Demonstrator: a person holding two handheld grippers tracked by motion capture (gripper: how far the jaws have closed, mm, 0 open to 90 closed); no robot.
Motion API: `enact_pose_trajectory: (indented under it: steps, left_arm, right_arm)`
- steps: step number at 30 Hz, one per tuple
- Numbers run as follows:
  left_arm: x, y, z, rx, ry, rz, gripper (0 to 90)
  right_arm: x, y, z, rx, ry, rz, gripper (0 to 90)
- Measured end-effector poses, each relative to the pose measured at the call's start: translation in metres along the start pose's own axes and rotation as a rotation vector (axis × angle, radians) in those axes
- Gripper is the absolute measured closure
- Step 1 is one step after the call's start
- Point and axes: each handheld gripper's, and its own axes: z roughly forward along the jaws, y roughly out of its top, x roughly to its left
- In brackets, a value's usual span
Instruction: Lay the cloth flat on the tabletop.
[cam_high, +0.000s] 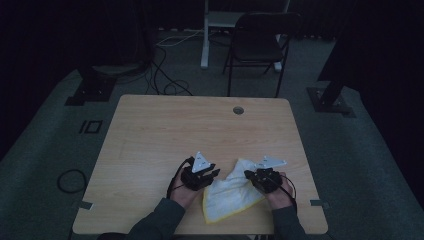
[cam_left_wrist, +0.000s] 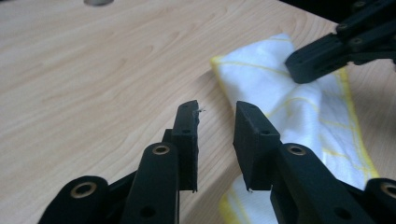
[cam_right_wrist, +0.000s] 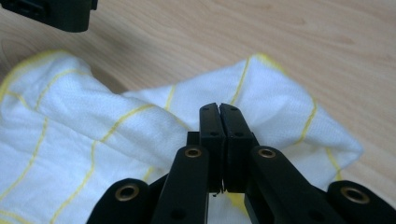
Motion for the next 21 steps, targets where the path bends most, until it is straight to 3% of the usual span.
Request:
enact_pose_trajectory:
  steps: [9,16,21]
  left_arm:
    - [-0.006,-0.002,0.025,0.085,-0.072,-0.026,63.7]
    - [-0.008,-0.001,0.040,0.103,-0.140,-0.046,63.0]
    - [-0.012,0.000,0.052,0.143,-0.163,-0.044,63.2]
  right_arm:
    - [0.000,-0.011,-0.003,0.014,-0.007,0.010,89.5]
    - [-0.001,-0.014,-0.001,0.021,-0.005,0.017,89.5]
    - [-0.001,-0.015,-0.001,0.024,-0.006,0.016,89.5]
